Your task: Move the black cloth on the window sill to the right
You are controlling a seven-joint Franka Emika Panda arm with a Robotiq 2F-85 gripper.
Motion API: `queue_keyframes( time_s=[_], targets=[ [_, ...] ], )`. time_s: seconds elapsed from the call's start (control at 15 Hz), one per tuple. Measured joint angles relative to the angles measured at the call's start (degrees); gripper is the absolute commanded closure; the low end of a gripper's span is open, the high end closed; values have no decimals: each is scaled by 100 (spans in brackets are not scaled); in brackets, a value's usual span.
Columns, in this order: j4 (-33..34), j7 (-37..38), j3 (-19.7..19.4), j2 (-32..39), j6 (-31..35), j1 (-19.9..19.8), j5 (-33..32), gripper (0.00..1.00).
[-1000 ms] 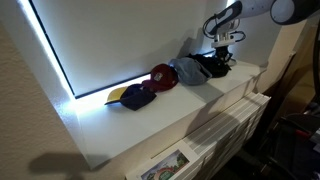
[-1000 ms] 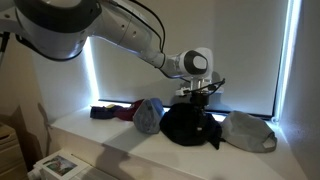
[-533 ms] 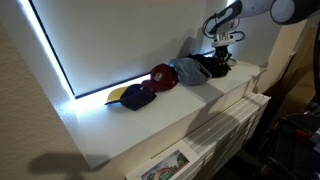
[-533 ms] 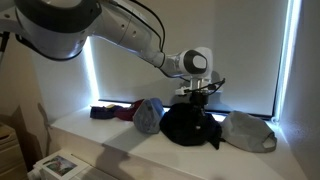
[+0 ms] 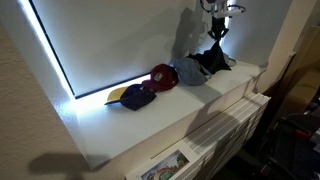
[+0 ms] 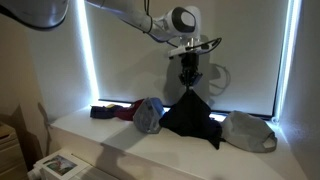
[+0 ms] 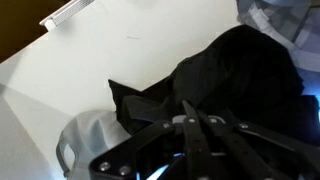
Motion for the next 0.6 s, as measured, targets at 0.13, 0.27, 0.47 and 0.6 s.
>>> queue_keyframes(
  time_s=[0.13,0.27,0.47,0.6],
  targets=[
    [-30,-440,-3,-457,-261,150,-152,100],
    [-57,-705,-13,-903,-565,313,-309,100],
    [-90,-903,-23,-1563,-1025,612,-575,100],
    [-92,-917,-23,-1952,-1245,848,-779,100]
  ],
)
